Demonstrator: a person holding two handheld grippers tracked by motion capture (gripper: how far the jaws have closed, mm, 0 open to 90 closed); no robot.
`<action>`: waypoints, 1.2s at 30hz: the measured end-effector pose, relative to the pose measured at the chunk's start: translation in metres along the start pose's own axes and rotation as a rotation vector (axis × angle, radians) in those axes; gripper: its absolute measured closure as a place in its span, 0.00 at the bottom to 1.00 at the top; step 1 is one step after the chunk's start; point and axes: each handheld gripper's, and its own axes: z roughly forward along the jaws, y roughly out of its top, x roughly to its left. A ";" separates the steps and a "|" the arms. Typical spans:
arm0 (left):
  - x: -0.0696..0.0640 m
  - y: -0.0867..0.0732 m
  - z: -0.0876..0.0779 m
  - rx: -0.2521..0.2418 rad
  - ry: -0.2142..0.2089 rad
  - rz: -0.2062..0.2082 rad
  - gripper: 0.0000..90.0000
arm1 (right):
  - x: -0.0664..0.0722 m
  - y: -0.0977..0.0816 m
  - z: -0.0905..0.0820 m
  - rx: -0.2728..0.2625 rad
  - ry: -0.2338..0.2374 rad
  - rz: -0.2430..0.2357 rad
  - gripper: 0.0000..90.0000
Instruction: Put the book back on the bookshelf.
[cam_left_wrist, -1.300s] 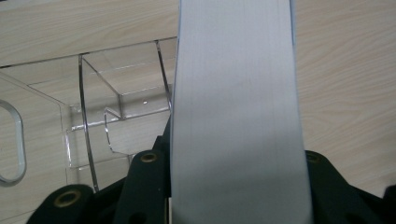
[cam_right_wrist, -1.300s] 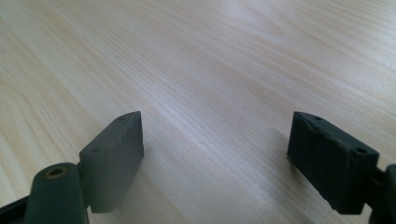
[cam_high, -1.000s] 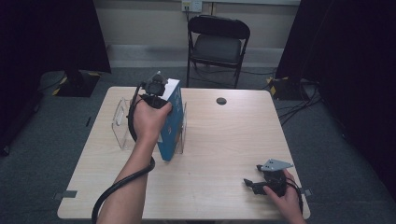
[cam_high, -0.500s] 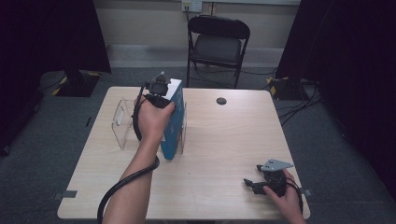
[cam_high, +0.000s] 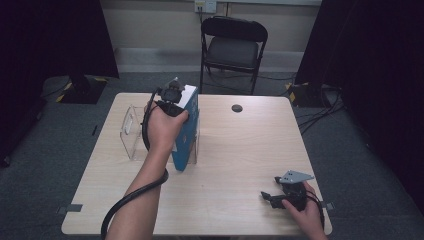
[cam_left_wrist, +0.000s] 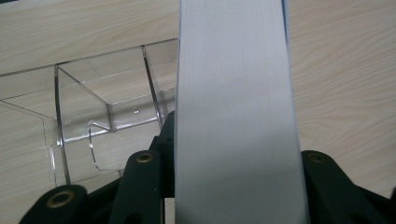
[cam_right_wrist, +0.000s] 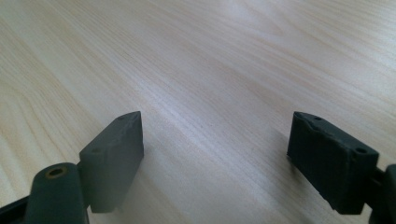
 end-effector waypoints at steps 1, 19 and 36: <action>0.000 0.000 -0.001 0.000 -0.004 -0.003 0.66 | 0.000 0.000 0.000 0.000 0.000 0.000 0.20; 0.006 -0.010 -0.030 -0.052 -0.074 -0.005 0.58 | 0.000 0.000 0.000 0.000 0.000 0.000 0.20; 0.018 -0.040 -0.051 -0.096 -0.162 0.033 0.55 | 0.000 -0.001 -0.001 0.000 -0.004 -0.001 0.20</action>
